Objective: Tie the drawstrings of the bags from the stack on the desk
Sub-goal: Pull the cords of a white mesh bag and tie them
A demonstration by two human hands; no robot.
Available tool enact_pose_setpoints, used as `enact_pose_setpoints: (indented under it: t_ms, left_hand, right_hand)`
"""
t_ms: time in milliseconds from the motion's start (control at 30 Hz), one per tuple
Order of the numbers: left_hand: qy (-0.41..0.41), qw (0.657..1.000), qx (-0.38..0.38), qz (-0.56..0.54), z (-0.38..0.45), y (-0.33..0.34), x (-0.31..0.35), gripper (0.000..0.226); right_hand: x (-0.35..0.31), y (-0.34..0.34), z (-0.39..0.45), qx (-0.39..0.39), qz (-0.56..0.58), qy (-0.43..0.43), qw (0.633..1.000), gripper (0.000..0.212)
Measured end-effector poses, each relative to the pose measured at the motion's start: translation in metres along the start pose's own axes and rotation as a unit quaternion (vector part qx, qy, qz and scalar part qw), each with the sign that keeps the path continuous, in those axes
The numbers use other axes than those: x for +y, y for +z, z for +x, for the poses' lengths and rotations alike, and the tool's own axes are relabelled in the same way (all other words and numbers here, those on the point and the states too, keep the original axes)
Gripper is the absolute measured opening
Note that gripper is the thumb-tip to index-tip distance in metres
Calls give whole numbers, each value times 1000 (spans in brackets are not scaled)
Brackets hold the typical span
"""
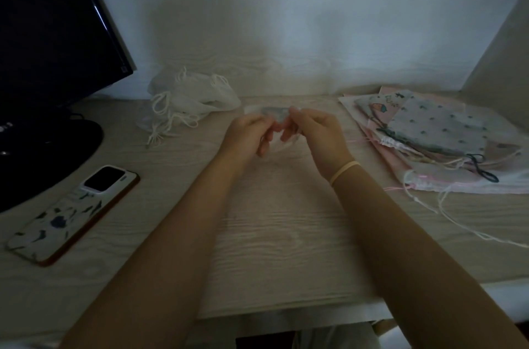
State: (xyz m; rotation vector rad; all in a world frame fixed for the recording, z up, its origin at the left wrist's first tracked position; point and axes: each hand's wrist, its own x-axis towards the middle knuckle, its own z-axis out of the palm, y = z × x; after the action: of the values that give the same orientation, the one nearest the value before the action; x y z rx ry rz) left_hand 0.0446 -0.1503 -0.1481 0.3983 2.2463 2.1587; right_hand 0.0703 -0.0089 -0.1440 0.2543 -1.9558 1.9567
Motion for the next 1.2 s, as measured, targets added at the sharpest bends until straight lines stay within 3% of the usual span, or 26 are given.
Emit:
enact_pose_setpoints:
  t_ms: [100,167,200,267,333,400,500,600,667,867,967,1067,1200]
  left_hand:
    - [-16,994,0,105,0,4,-10,33]
    - [-33,995,16,95,0,5,-12,34]
    - [-37,994,40,94,2,4,-12,34]
    - [-45,988,117,87,7,-3,-10,33]
    - [-48,981,186,32,11,-11,-10,34]
    - [-49,980,188,32,10,-12,-11,33]
    - [-56,990,128,32,3,-8,-4,25]
    - [-87,994,62,-16,-1,-2,10,32]
    - [-89,996,19,9,-3,2,13,38]
    - [-67,995,-66,42,-4,2,11,52]
    - [-53,996,-65,42,-6,5,13,43]
    - [-62,998,-31,4,-7,6,14,27]
    - [-69,996,-14,49,-4,2,9,14]
  right_hand:
    - [-3,-2,6,6,208,101,973,32]
    - [-3,-5,6,0,263,162,951,35]
    - [-2,-7,6,2,235,173,957,37]
    - [2,-12,4,24,10,130,991,42]
    - [4,-13,3,27,-244,46,968,44]
    - [5,-9,1,12,-340,5,940,41]
    - [5,-6,1,-23,-393,-36,919,27]
    - [3,-9,0,-61,-305,-10,950,29]
    - [0,-8,-3,-106,-200,38,973,35]
    - [1,-6,-3,-108,-120,99,982,19]
    - [-1,-10,-2,-115,-6,151,982,18]
    - [1,-13,1,-62,48,166,983,18]
    - [2,-20,6,31,115,141,983,20]
